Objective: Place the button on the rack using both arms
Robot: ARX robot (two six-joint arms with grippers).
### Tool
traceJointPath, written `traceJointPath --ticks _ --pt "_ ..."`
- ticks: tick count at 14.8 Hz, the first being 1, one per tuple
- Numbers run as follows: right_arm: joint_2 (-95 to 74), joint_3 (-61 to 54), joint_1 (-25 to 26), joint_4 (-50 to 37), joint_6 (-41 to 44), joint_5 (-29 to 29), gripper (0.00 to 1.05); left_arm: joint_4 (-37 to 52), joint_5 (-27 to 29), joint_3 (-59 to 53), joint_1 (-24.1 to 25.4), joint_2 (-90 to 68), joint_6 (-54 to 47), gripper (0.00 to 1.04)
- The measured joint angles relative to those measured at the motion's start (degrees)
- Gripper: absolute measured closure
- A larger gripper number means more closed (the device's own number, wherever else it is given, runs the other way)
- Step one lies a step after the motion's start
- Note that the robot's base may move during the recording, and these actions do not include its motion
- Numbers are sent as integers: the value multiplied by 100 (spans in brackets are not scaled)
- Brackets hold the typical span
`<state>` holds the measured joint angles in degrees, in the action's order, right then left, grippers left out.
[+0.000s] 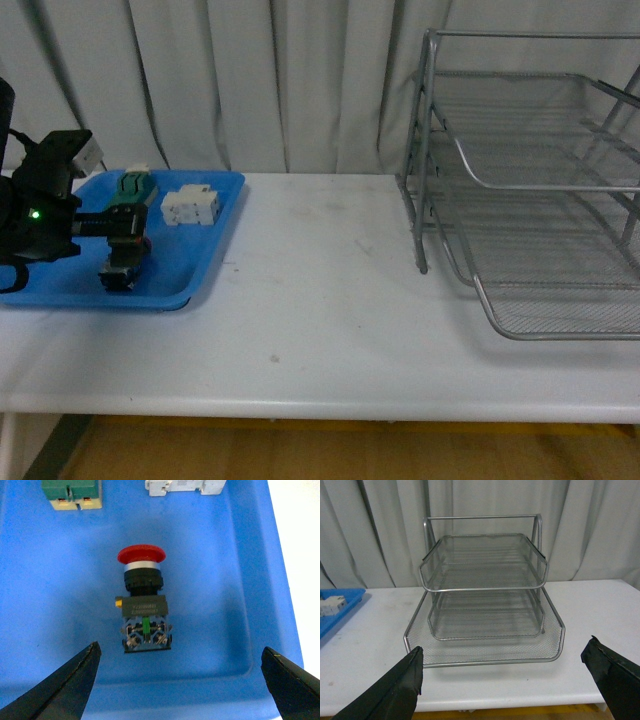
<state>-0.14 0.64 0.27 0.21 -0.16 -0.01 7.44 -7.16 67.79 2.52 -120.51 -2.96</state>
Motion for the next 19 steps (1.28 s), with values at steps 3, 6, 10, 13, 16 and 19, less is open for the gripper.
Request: traceJointPath --ticks 3,6,10,13,16,19 --pt "0 0 0 2 0 2 6 -341 -61 765 33 -560 -2 7" --pt "0 0 0 0 0 0 6 -505 74 1290 76 -1128 0 7" --pt "0 0 0 0 0 0 6 -481 31 1530 68 -1443 -7 9" --pt "0 0 0 0 0 0 6 -505 96 1622 24 -1552 -28 41" --pt "0 0 0 0 0 2 6 -330 59 1331 20 -1408 -31 65" --pt "0 0 0 0 0 0 6 74 11 -15 79 -22 -81 68"
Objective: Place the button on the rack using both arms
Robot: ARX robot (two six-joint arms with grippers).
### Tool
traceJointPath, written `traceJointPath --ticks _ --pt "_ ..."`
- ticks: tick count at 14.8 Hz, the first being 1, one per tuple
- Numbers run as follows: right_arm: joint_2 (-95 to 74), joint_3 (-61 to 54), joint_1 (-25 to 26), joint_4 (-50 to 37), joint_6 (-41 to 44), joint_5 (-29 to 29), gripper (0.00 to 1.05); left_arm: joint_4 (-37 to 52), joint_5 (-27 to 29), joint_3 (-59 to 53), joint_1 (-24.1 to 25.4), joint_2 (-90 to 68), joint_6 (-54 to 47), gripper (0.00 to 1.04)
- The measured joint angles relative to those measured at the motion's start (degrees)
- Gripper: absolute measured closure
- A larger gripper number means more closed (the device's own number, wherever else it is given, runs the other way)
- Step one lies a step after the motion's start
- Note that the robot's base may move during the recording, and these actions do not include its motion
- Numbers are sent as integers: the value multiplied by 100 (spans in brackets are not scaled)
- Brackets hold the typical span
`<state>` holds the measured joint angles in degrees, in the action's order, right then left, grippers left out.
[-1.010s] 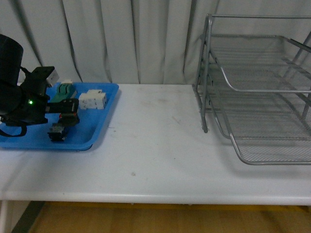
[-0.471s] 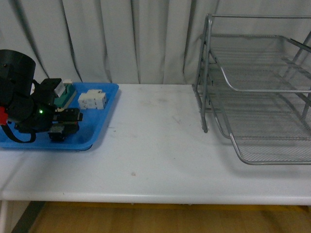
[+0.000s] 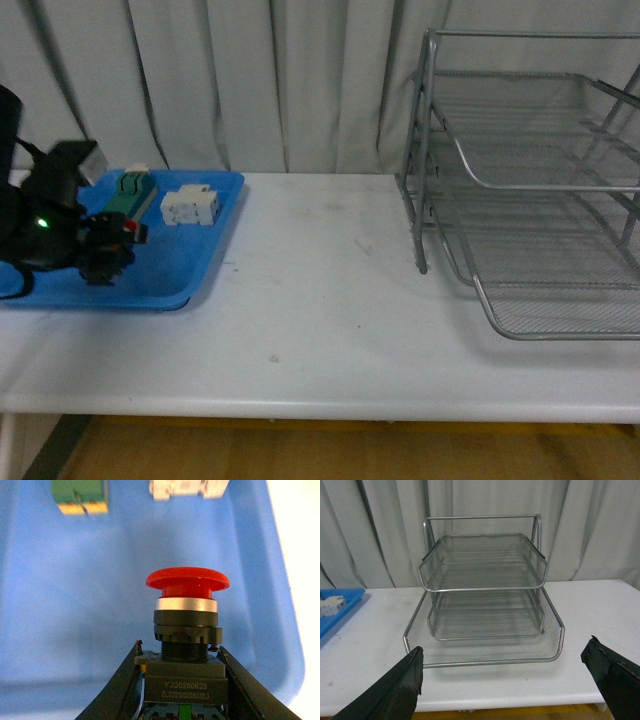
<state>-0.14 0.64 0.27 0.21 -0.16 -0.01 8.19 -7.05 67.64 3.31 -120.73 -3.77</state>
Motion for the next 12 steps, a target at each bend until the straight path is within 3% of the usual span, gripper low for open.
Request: traceJointPath --ticks 2,5,12 --pt "0 0 0 0 0 2 6 46 116 -968 153 1589 -157 68" --pt "0 0 0 0 0 2 6 -568 428 -2455 315 4509 -378 69" --pt "0 0 0 2 0 2 6 -507 422 -2413 291 4750 -417 69"
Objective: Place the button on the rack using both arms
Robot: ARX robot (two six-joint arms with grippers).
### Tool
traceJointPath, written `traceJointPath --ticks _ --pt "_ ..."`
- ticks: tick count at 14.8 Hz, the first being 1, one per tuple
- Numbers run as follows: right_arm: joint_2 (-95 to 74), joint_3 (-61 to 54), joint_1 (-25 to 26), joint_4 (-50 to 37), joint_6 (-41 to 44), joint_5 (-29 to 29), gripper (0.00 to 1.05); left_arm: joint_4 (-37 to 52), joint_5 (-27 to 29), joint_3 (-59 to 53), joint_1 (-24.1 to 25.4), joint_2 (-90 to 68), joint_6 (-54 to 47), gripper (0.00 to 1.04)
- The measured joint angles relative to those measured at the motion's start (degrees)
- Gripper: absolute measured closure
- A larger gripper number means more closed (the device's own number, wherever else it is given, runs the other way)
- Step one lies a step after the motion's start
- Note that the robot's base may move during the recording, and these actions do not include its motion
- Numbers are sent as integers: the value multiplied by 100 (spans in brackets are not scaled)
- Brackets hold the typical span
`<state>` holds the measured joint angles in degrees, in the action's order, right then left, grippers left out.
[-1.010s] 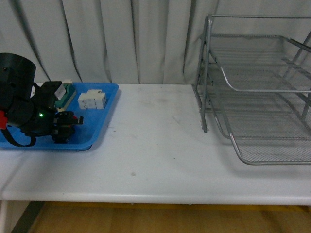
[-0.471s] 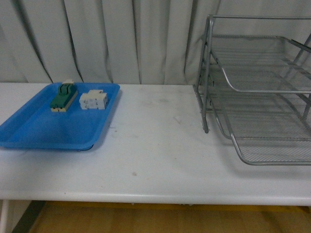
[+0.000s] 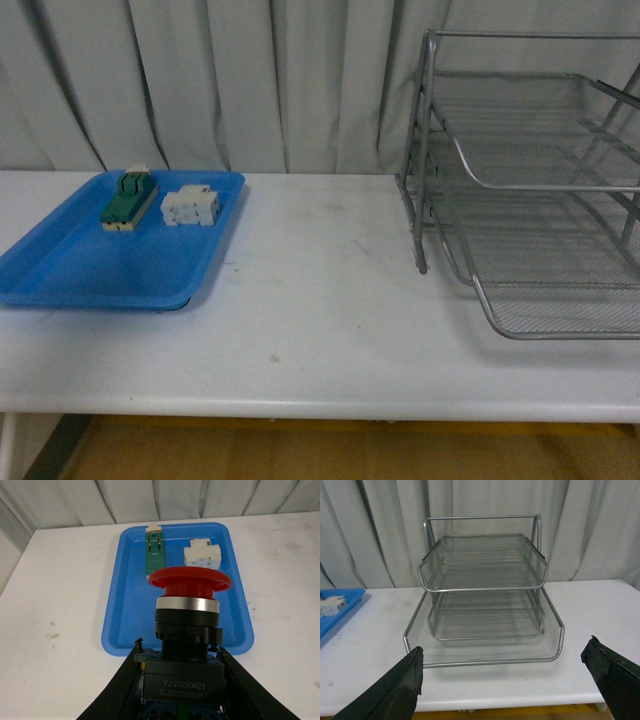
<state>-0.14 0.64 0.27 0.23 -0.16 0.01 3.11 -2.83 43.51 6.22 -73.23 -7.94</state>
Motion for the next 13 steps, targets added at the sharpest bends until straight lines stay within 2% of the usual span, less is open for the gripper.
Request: traceJointPath --ticks 13 --pt "-7 0 0 0 0 -2 6 -9 17 0 7 15 -2 69"
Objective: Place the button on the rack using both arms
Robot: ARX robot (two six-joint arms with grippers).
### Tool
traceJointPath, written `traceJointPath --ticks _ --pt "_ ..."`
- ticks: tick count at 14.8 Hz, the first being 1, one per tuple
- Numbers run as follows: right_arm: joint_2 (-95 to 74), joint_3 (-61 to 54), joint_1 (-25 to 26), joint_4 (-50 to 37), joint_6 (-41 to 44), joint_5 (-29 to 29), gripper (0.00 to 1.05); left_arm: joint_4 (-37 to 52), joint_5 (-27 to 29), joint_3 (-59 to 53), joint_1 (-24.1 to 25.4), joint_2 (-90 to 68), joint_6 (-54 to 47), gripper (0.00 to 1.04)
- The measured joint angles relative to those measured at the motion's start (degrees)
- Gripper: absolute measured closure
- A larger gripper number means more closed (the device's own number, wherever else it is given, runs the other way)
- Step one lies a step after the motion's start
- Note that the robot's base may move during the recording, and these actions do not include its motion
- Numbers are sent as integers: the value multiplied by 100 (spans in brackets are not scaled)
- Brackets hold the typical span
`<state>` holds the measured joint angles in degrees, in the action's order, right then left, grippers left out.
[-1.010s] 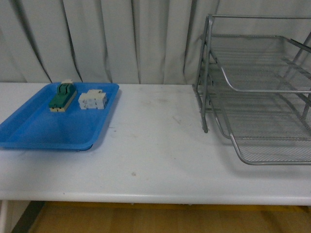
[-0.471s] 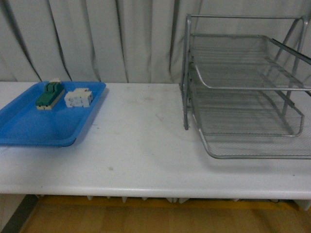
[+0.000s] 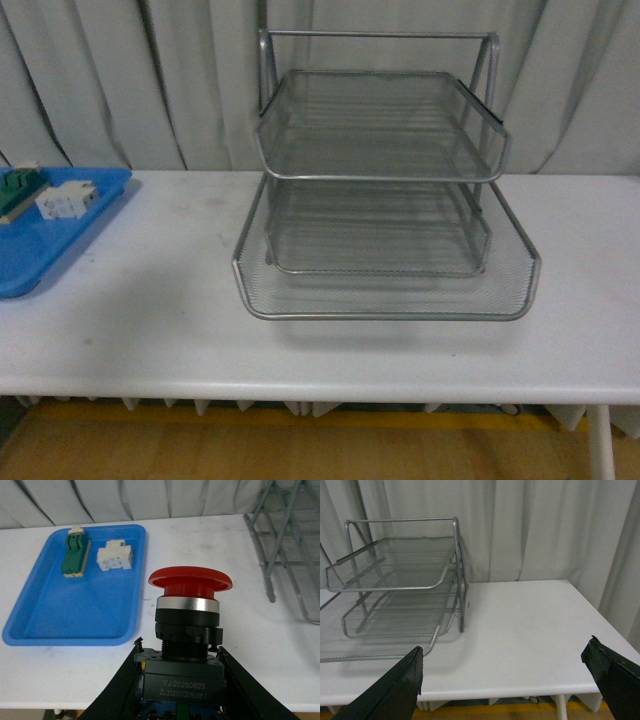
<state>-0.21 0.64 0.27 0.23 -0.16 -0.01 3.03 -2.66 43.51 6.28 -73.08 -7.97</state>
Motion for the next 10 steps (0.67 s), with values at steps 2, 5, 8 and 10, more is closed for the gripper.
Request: traceJointPath --ticks 2,5,8,10 --pt "0 0 0 17 0 0 6 2 -17 0 -13 2 0 69" --pt "2 0 -26 -11 0 22 6 -229 -516 92 -140 4 -315 69" --pt "0 0 -26 0 0 17 6 -647 -1598 1045 -1196 -831 -1508 69" --pt "0 0 -26 -2 0 17 6 -883 -1818 1639 -1777 -1504 -1932 69"
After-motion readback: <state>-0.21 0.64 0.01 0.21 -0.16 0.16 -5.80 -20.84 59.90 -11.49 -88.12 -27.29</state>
